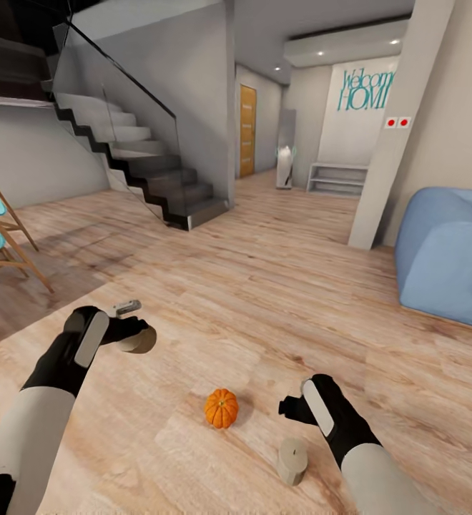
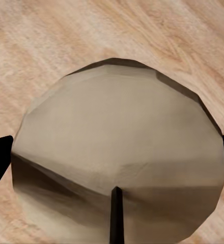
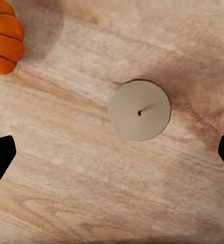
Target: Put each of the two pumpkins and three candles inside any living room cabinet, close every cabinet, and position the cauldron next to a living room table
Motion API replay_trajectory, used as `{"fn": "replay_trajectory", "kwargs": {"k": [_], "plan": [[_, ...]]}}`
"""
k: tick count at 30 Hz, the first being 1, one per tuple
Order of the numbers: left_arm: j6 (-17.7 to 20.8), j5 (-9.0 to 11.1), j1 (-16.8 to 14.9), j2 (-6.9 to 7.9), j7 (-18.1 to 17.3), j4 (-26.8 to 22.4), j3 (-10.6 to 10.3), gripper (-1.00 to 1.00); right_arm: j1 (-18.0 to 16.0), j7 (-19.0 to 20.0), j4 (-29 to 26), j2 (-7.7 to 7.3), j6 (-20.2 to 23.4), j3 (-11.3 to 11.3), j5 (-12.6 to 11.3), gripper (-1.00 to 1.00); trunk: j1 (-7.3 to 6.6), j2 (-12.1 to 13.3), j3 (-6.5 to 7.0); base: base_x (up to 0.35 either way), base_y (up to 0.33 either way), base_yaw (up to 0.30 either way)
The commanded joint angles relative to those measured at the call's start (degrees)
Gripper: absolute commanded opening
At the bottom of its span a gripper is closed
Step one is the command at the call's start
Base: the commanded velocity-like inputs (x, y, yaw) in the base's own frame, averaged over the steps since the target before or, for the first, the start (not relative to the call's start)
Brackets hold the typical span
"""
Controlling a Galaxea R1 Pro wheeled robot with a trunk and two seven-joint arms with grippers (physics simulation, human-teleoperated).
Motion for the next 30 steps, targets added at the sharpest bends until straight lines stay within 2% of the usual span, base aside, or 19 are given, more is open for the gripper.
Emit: {"fn": "replay_trajectory", "kwargs": {"k": [1,4,9,12,26,30], "plan": [[0.3,0.6,0.0,0.0,0.4,-0.2,0.0,-1.0,-0.4,-0.6,0.8,0.02,0.0,-0.1,-0.6,1.0,0.01,0.0,-0.28,0.0,0.0,0.0],[0.5,0.6,0.0,-0.01,0.4,-0.6,0.0,-1.0,-1.4,-0.6,2.9,0.02,-0.5,-0.1,-0.5,1.0,0.09,-0.1,-0.95,0.0,0.0,0.0],[0.6,0.6,0.0,-0.01,0.4,-0.8,-0.1,-1.0,-2.0,-0.6,5.0,-0.13,-7.2,-0.2,-0.6,1.0,0.22,-0.2,-2.06,0.0,0.0,0.0],[0.6,0.5,0.0,-0.07,0.4,-0.9,-0.2,-1.0,-2.0,-0.6,5.5,-0.36,-8.5,-0.4,-0.7,1.0,0.29,-0.2,-2.72,0.0,0.0,0.0],[0.6,0.1,0.0,-0.19,0.5,-0.8,-0.3,-1.0,-2.0,-0.5,6.1,-0.49,-9.6,-0.5,-0.7,1.0,0.65,-0.4,-5.82,0.0,0.0,0.0],[0.6,0.1,0.0,-0.19,0.5,-0.8,-0.3,-1.0,-2.2,-0.5,7.6,-0.6,-12.5,-0.5,-0.6,1.0,0.76,-0.4,-6.71,0.0,0.0,0.0]]}}
